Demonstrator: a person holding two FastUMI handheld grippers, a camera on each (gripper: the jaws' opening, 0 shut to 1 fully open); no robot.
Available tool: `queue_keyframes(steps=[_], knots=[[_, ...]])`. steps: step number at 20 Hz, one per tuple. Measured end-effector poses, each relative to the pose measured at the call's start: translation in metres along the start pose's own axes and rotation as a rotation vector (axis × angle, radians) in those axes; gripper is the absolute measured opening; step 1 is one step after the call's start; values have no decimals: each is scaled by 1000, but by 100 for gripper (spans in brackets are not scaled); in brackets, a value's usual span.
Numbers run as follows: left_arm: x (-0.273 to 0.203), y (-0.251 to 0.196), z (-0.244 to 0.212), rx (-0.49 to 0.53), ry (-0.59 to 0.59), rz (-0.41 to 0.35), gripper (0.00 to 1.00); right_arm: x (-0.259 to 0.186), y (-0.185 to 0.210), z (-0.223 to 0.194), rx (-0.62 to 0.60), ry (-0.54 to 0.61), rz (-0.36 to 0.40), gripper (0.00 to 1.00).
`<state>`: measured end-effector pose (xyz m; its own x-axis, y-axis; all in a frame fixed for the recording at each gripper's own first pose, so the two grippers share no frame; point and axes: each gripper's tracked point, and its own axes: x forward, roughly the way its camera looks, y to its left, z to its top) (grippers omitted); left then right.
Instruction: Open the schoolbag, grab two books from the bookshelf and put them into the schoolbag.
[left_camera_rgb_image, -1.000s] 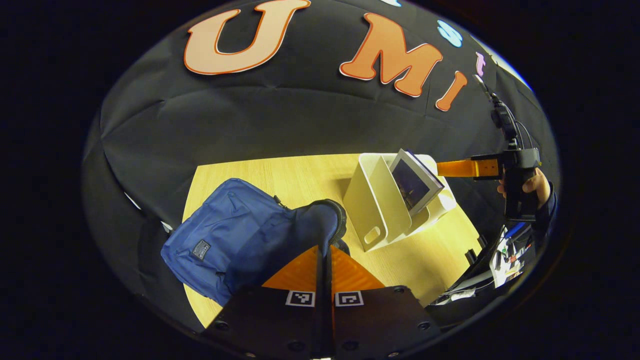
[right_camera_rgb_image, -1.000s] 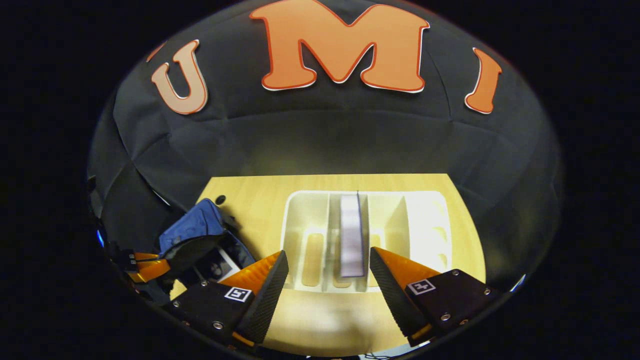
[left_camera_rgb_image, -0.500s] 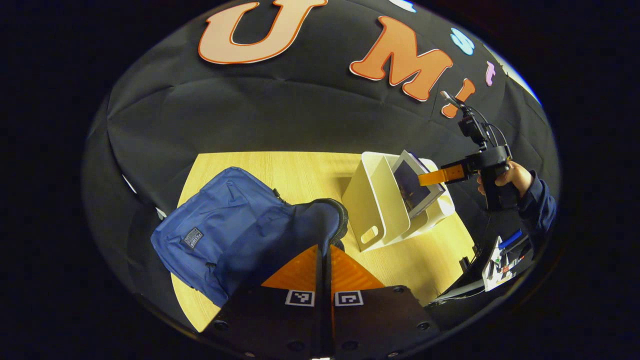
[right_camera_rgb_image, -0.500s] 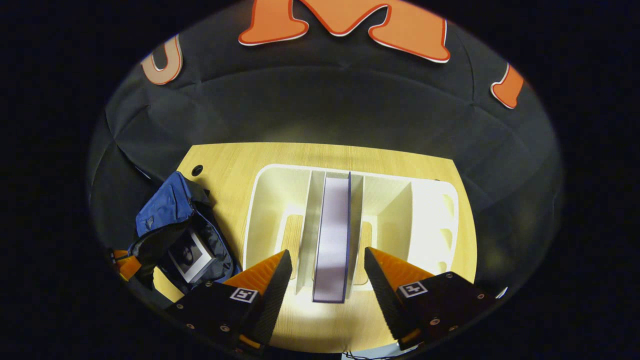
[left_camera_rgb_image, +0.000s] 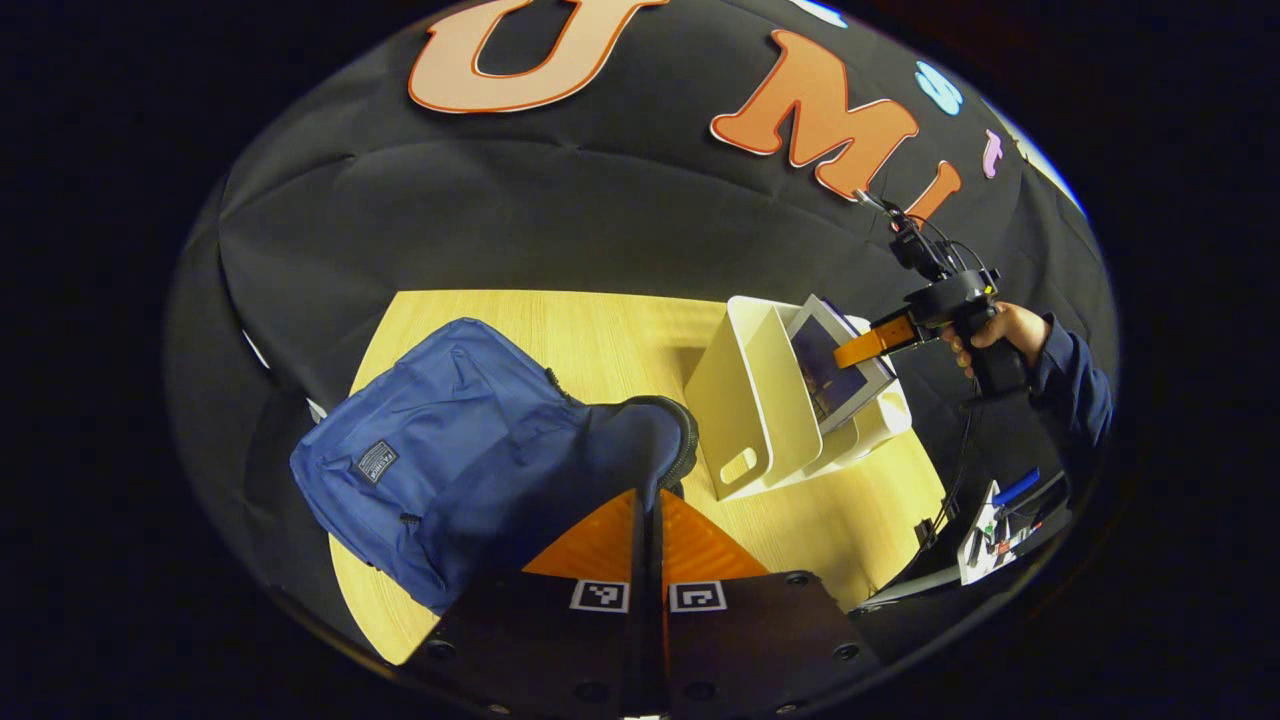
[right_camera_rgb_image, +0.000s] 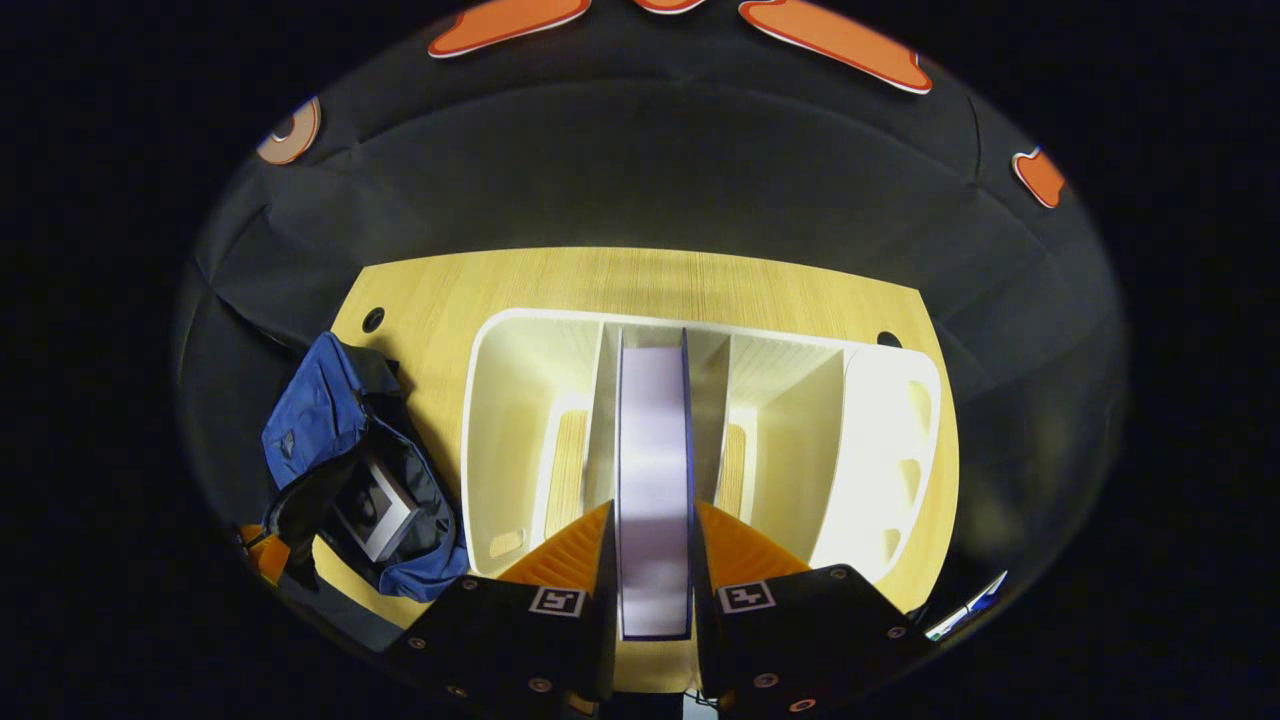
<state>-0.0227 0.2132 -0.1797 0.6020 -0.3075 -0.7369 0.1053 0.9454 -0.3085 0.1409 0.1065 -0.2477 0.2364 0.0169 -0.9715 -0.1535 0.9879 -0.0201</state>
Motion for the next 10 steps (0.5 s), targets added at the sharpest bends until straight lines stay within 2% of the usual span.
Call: queue_keyframes(steps=[10], knots=[[-1,1,4,25,-1,7,1,-2,0,-7,10,43,15,33]])
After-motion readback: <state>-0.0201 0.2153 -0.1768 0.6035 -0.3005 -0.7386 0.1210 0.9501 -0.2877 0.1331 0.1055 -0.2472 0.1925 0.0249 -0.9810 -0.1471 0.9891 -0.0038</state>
